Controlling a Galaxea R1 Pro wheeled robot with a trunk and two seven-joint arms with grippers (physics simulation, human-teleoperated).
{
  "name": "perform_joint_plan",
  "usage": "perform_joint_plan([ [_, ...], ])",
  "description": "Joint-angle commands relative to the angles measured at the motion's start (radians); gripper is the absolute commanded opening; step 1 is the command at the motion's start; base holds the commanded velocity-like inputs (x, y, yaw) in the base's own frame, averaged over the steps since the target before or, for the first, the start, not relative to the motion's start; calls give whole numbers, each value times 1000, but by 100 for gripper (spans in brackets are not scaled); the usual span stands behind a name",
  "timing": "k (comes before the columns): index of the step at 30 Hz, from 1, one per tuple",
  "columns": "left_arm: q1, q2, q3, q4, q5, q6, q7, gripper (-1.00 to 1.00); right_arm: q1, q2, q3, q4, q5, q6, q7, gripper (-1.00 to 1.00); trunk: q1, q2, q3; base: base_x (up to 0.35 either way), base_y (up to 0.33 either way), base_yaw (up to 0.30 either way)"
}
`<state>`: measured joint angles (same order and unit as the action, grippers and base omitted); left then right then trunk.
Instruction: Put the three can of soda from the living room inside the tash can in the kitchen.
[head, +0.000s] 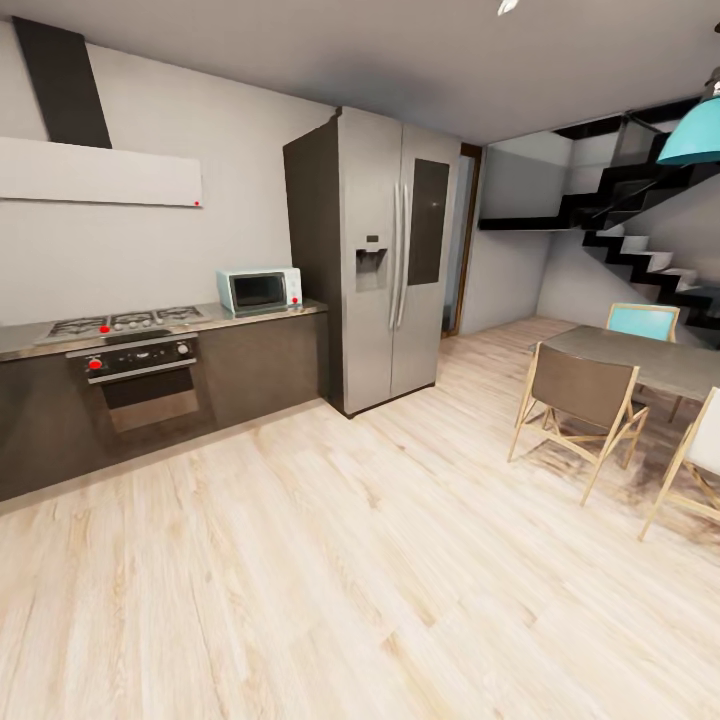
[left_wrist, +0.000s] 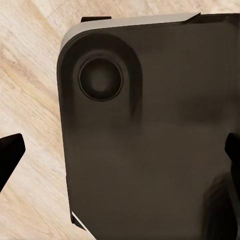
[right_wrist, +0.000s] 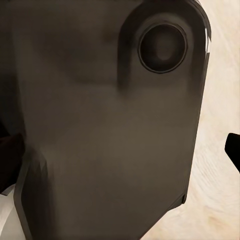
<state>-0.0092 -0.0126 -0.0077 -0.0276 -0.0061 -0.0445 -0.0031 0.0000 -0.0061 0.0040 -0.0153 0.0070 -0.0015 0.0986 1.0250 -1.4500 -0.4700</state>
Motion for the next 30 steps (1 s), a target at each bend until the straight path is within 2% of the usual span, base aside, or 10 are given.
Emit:
perform_joint_plan([
  [1,0,-1,0,0,0,0,0,100,0,0,0,0,0,0,0,100,0,0,0,0,0,0],
  [30,-2,-1,-3,0,0,2,2,100,0,-8,4,0,1,-5,-2,100,0,0,0,0,0,0],
])
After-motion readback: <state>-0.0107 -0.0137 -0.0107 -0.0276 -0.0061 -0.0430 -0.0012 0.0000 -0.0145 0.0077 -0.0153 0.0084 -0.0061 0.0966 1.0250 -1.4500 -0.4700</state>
